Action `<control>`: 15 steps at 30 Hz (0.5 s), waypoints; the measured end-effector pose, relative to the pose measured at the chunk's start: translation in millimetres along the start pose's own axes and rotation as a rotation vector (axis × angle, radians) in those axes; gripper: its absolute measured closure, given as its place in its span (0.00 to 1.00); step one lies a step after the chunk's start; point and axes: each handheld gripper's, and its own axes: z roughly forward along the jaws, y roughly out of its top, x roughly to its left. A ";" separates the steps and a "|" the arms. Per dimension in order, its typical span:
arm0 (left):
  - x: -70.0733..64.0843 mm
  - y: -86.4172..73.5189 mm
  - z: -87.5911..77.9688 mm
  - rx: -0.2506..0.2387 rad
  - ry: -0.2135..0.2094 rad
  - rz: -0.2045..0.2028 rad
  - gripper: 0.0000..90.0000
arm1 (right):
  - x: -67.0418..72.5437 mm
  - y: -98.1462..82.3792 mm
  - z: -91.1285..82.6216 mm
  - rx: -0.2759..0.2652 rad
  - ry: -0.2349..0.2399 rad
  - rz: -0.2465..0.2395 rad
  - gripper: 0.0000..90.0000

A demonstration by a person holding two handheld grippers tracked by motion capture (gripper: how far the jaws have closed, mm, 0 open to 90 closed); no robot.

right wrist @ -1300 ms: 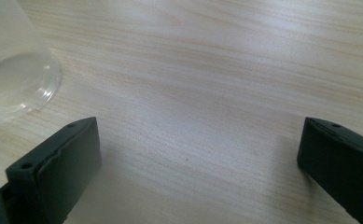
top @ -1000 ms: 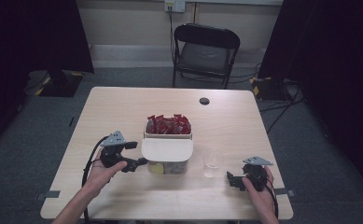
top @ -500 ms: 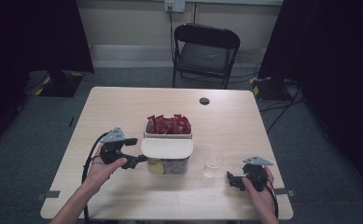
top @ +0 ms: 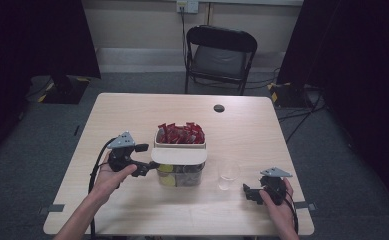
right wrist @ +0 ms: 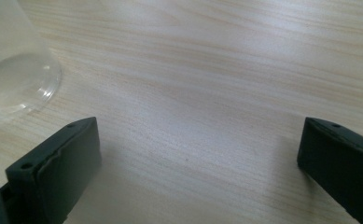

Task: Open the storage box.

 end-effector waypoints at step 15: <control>-2.3 12.4 -0.4 -0.010 0.004 0.017 0.18 | 0.0 0.0 0.0 0.000 0.000 0.000 0.00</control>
